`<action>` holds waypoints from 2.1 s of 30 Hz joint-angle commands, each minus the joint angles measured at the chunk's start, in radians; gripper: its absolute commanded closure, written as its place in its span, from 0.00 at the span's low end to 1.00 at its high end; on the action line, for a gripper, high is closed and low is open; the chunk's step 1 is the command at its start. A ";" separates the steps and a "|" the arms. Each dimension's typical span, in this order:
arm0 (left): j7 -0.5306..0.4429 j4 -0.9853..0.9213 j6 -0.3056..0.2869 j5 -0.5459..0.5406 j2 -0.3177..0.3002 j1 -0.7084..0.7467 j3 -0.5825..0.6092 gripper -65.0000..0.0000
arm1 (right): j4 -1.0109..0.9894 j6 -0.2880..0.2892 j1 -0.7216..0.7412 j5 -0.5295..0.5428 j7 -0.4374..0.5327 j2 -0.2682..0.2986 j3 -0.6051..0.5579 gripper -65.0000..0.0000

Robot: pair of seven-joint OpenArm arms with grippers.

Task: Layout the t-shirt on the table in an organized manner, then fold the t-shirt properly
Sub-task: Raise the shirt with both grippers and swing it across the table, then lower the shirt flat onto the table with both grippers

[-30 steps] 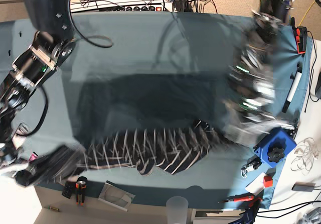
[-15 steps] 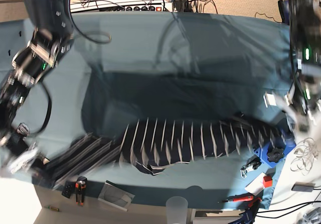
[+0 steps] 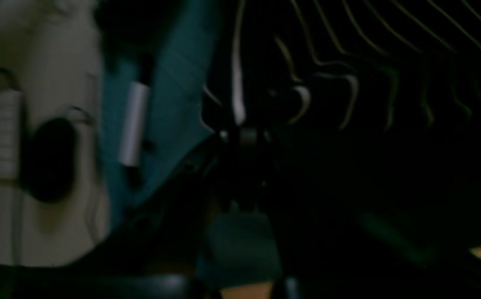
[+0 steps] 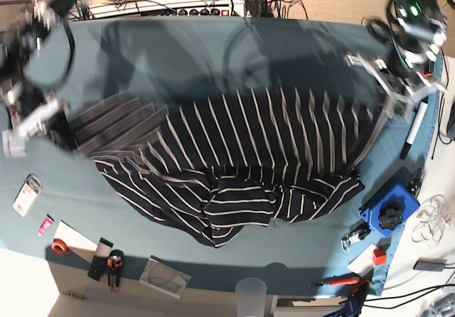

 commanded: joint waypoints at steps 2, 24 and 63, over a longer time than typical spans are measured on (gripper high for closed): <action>-0.017 0.016 0.003 0.006 0.014 0.044 -0.008 1.00 | 0.014 0.002 -0.056 0.018 0.018 0.023 0.016 1.00; -0.072 0.016 0.002 0.090 0.034 0.231 -0.008 1.00 | 0.014 0.024 -0.330 0.145 0.035 0.023 0.014 1.00; -0.190 -1.367 -0.134 -0.075 -0.121 -1.807 0.277 1.00 | -1.035 -0.357 1.390 -0.911 0.818 0.081 -0.737 1.00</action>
